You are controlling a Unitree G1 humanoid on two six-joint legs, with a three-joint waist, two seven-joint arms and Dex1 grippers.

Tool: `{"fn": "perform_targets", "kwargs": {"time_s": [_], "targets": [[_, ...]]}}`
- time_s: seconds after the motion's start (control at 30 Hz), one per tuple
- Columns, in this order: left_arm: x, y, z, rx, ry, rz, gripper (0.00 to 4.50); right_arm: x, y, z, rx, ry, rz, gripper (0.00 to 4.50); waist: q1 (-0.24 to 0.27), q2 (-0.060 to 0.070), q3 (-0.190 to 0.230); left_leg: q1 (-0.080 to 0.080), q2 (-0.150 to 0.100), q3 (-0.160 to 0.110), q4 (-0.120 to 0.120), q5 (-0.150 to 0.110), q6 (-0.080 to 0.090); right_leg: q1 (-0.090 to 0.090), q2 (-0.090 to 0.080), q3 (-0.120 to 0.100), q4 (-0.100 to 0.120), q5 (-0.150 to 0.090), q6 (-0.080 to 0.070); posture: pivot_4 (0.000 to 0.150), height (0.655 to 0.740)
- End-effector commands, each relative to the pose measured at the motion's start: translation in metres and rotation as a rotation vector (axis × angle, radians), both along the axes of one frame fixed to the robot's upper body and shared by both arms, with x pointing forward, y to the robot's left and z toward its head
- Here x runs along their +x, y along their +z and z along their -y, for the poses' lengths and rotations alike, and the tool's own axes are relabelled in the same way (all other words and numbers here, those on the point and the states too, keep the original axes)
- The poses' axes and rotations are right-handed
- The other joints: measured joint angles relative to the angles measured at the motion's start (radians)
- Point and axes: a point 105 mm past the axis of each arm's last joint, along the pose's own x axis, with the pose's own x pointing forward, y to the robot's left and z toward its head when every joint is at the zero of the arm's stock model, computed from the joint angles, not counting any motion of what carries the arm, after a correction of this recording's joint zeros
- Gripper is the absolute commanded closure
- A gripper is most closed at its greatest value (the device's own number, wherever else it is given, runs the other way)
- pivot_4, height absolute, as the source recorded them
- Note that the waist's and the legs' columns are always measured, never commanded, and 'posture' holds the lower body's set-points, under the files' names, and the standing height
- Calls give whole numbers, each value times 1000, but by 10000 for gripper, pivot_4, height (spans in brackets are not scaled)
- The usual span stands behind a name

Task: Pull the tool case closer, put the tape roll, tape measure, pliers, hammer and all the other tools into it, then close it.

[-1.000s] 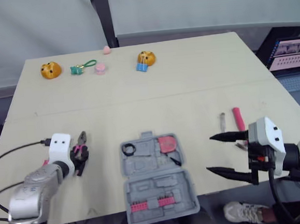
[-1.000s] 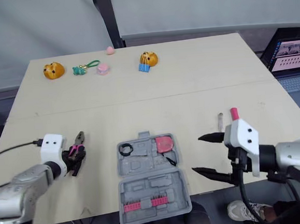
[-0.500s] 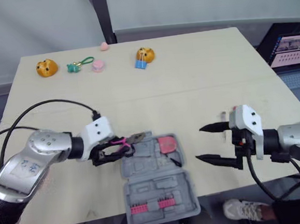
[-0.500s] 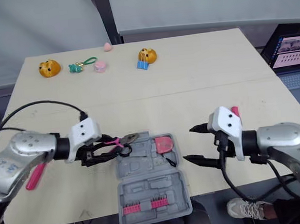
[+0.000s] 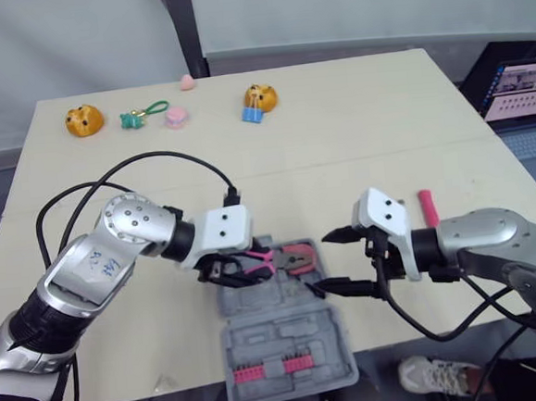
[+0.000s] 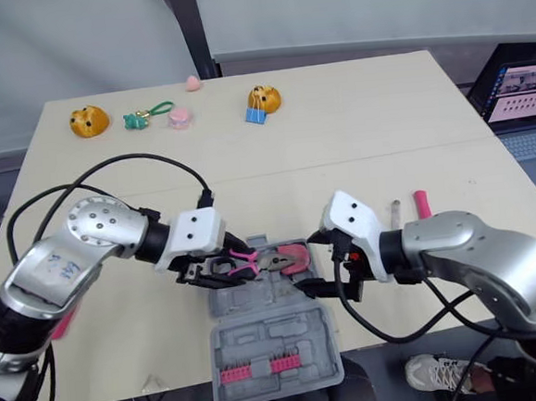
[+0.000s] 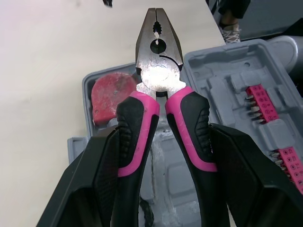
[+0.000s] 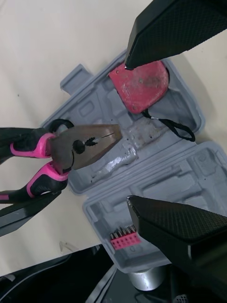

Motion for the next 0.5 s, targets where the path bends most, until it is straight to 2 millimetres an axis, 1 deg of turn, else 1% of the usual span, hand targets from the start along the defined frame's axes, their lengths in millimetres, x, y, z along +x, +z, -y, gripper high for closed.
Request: {"fn": "perform_targets", "kwargs": {"time_s": [0.03, 0.17, 0.3, 0.5], "targets": [[-1, 10, 6, -12, -54, 40, 20421, -6, 6, -12, -4, 64, 57, 0, 0, 0, 0, 0, 0, 0, 0, 0, 0, 0, 0, 0, 0, 0, 0, 1500, 7155], [0, 10, 9, -16, -63, 33, 20421, -6, 3, -21, -12, 99, 66, 0, -1, 0, 0, 0, 0, 0, 2, 0, 0, 0, 0, 0, 2, 0, 0, 1500, 7155], [2, 10, 13, -34, -64, 20, 20421, -2, 0, -29, -22, 118, 107, 0, 0, 0, 0, 0, 0, 0, 3, 0, 0, 0, 0, 1, 2, 0, 0, 1500, 7155], [3, 7, 14, -29, -59, 1, 20421, 2, 0, -34, -29, 136, 144, 0, -1, 0, 0, 0, 0, 0, 3, 0, 0, 0, 0, 1, 3, 0, 0, 1500, 7155]]}}
